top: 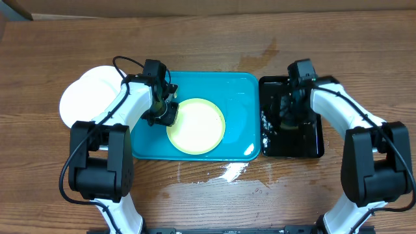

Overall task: Clean dirty plates on tray and stack at the side
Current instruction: 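Dip and rinse the sponge in the black tray's water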

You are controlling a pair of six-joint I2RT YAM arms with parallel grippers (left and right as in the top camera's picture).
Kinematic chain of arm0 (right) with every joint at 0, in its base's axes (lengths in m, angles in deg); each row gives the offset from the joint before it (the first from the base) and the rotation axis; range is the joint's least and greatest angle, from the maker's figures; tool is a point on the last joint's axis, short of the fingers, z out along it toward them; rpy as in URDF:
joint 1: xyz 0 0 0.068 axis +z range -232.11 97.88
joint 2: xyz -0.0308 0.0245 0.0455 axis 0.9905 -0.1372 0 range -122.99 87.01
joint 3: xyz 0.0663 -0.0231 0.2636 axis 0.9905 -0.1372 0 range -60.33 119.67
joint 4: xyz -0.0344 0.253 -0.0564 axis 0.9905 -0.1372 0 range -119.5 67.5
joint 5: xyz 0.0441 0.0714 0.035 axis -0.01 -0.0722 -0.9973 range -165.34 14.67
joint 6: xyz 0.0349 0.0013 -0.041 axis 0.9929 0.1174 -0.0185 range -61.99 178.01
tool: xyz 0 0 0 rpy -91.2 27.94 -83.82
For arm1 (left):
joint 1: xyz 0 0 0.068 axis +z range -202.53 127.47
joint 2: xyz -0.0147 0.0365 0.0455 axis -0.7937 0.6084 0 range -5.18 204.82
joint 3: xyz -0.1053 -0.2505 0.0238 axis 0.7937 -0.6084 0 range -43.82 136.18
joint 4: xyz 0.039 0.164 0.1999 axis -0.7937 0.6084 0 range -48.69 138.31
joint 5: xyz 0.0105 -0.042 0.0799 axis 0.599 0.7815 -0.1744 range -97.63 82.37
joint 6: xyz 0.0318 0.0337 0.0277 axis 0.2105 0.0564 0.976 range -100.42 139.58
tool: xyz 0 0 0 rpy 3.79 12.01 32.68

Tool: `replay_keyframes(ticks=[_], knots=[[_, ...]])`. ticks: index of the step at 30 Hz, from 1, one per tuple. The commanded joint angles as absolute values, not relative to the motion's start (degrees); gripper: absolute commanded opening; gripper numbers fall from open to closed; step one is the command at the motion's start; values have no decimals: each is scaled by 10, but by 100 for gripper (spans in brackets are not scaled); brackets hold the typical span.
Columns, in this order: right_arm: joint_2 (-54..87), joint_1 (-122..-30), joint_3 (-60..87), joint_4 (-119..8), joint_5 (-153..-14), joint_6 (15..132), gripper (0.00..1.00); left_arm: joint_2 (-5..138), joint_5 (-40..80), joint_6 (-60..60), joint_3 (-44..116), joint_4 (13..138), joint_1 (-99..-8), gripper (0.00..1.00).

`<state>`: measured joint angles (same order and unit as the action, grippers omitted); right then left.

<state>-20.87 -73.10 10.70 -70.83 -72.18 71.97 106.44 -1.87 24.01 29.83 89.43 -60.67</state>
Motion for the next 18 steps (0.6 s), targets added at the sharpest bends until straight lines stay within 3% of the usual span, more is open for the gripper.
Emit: replay_keyframes(ticks=[1,3,18], knots=[[-203,-732,167,-722,-724,716,64,1072,-9,232,295,893,-605,33],[-203,-732,170,-713,-724,715,73,1072,-9,232,295,893,-605,33],[-207,-732,70,-573,-724,716,65,1072,-7,232,295,893,-605,33]])
